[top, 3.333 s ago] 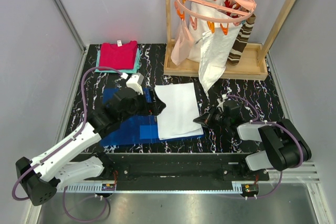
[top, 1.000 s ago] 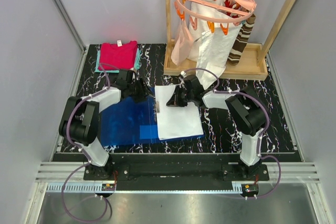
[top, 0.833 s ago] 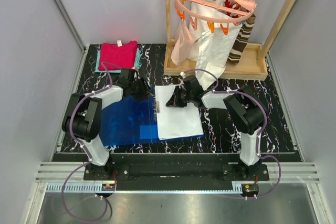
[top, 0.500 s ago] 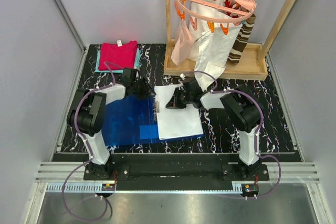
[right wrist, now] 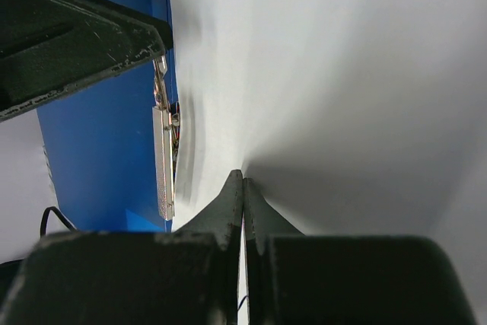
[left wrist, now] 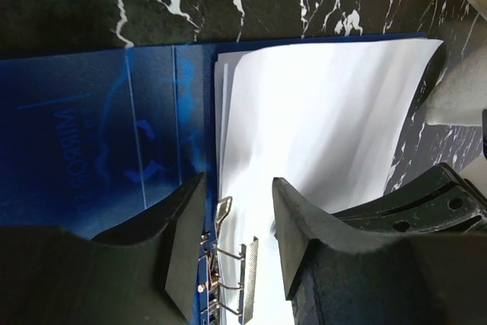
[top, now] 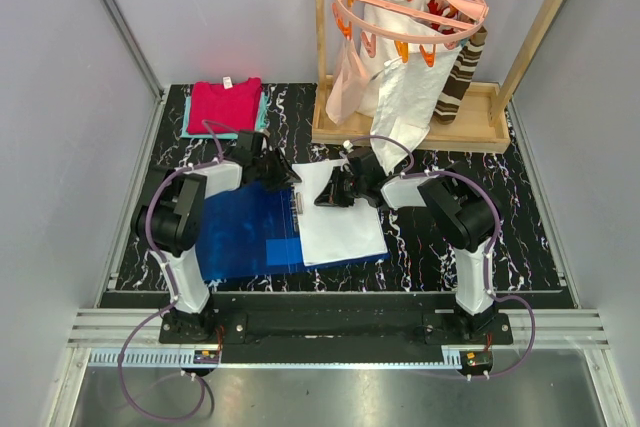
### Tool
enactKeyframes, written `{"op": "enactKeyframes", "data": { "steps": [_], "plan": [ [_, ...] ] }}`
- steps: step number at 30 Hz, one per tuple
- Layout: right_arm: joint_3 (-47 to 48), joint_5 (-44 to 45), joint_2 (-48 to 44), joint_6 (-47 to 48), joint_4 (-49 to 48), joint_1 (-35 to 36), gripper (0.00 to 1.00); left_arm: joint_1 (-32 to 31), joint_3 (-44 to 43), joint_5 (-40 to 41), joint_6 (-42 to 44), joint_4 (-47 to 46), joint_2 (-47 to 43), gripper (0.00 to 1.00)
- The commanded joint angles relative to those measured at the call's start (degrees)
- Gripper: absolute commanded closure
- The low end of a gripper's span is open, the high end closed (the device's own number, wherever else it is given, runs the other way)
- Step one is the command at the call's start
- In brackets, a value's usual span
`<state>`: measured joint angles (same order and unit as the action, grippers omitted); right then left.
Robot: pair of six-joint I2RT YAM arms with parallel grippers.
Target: Put the files into the folder
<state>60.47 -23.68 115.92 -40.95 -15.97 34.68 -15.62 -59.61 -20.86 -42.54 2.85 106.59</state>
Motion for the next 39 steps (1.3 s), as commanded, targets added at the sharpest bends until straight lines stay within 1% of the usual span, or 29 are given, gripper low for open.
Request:
{"op": "enactKeyframes", "data": {
  "steps": [1,18,21,26,29,30,32,33,34,37,39],
  "plan": [
    [-0.4,0.1,1.2,0.1,-0.6,0.6,1.00,-0.8,0.9,-1.8,-0.9,-4.1,-2.8,0.57],
    [-0.4,-0.3,2.0,-0.4,-0.6,0.6,1.00,-2.7,7.3,-2.5,-1.8,-4.8,-12.6,0.58],
    [-0.4,-0.4,2.0,-0.5,-0.6,0.6,1.00,-3.6,8.5,-3.2,-2.3,-5.0,-13.6,0.58],
    [-0.1,-0.8,2.0,-0.9,-0.6,0.6,1.00,-7.7,12.9,-4.0,-3.5,-7.1,-15.6,0.57],
    [0.1,-0.8,1.8,-1.0,-0.4,0.7,1.00,-7.8,14.8,-3.9,-3.6,-6.5,-18.1,0.55],
    [0.1,-0.8,1.8,-1.1,-0.3,0.6,1.00,-7.7,13.7,-2.8,-2.5,-5.3,-19.1,0.52],
    [0.2,-0.8,1.7,-1.1,-0.3,0.6,1.00,-7.1,11.8,-1.6,-1.0,-1.4,-19.6,0.50],
    [0.4,-0.9,1.9,-1.2,0.1,0.6,1.00,-6.1,8.8,-1.1,-0.2,0.0,-19.9,0.45],
    [0.5,-1.1,1.9,-1.2,0.1,0.6,1.00,-5.1,8.1,-1.0,-0.2,0.4,-19.8,0.41],
    [0.8,-1.0,1.7,-1.5,0.1,0.6,1.00,-4.1,3.9,-1.5,0.3,1.6,-17.2,0.40],
    [0.9,-1.1,1.5,-1.8,0.3,0.5,1.00,-3.9,0.5,-1.7,0.7,2.9,-13.6,0.42]
  ]
}}
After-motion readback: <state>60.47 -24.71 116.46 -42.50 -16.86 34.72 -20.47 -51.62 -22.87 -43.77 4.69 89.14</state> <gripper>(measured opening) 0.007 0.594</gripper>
